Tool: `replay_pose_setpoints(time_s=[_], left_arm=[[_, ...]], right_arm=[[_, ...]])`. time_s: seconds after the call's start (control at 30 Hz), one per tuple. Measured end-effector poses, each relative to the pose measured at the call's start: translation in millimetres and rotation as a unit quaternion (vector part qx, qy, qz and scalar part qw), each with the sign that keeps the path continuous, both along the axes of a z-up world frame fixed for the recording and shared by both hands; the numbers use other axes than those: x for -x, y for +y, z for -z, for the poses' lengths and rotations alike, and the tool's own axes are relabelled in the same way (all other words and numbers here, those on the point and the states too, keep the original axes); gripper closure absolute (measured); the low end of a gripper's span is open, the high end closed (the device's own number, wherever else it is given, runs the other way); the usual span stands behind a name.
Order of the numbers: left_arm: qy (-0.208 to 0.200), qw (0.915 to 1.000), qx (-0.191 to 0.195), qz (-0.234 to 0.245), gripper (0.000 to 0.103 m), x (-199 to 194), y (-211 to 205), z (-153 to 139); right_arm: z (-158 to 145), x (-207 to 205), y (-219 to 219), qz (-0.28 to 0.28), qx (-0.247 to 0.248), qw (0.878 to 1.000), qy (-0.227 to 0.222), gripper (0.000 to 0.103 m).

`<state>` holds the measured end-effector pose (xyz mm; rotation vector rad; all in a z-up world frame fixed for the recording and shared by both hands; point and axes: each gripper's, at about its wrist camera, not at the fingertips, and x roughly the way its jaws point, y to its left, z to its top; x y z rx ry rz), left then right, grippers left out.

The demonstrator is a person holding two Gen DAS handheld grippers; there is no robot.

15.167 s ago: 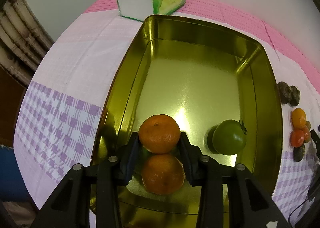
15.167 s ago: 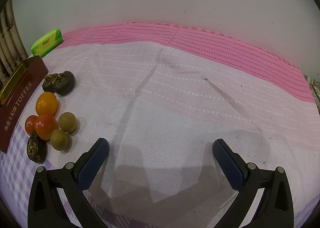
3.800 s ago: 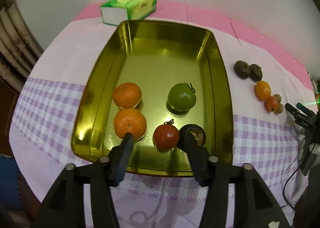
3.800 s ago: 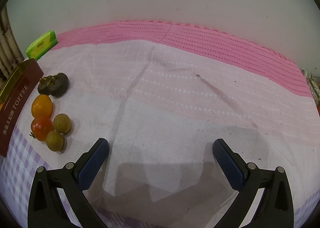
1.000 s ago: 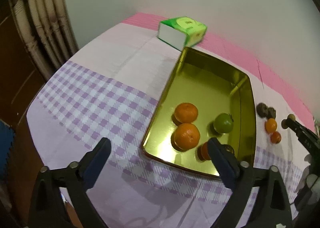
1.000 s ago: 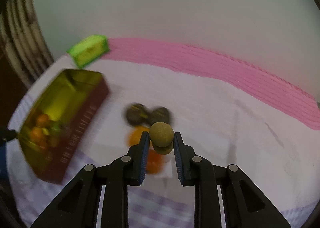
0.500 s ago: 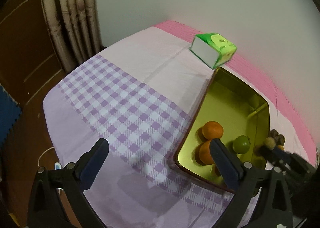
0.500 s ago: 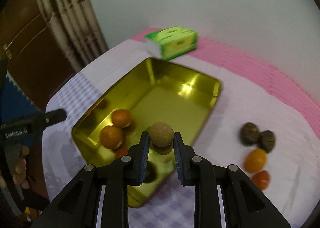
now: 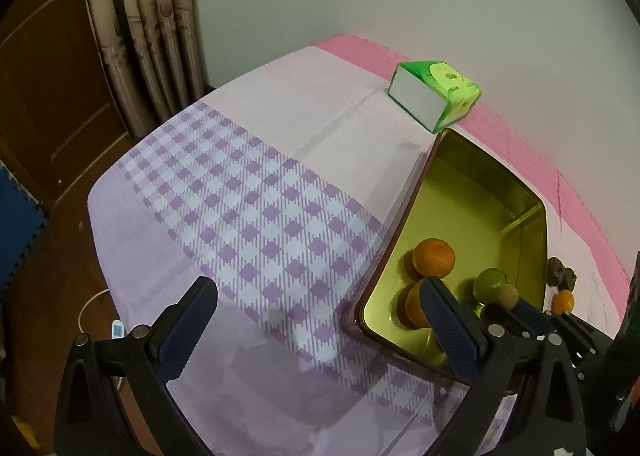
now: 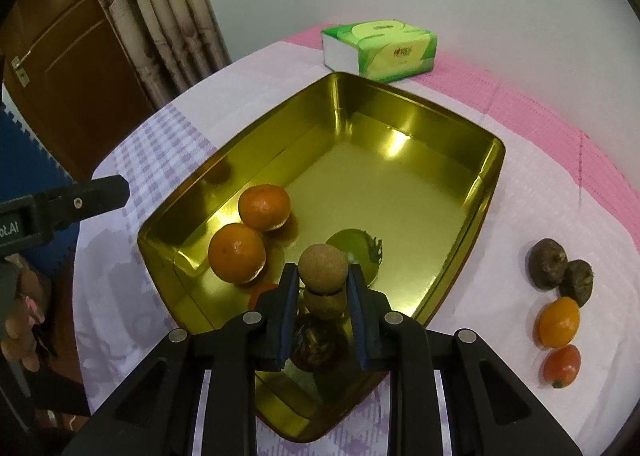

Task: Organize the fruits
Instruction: 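Carry the olive-green fruit into the tray and open the right gripper, then withdraw the right gripper from the tray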

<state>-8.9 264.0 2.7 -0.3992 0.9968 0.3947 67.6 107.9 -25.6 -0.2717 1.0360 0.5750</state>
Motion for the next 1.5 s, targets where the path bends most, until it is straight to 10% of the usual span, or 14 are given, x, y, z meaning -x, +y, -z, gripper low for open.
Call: replay_pose_setpoints(time_s=[0.5, 0.77, 0.93, 1.5], left_arm=[[-0.002, 1.0, -0.003, 0.003, 0.003, 0.7, -2.1, -0.1], [-0.003, 1.0, -0.004, 0.005, 0.003, 0.9, -3.3, 0.1], [-0.003, 0.9999, -0.009, 0.01, 0.003, -0.6, -6.1, 0.5], [-0.024, 0.9875, -0.05, 0.147, 0.003, -11.5, -84.0, -11.9]], right_arm=[[-0.3, 0.9, 3.1, -0.005, -0.001, 1.0, -0.003, 0.074], [-27.6, 5.9, -18.7, 0.014, -0.028, 0.999, -0.043, 0.034], [-45.9, 0.3, -67.5, 0.06, -0.026, 0.994, -0.084, 0.012], [-1.9, -27.9, -292.7, 0.296, 0.058, 0.95, -0.086, 0.008]])
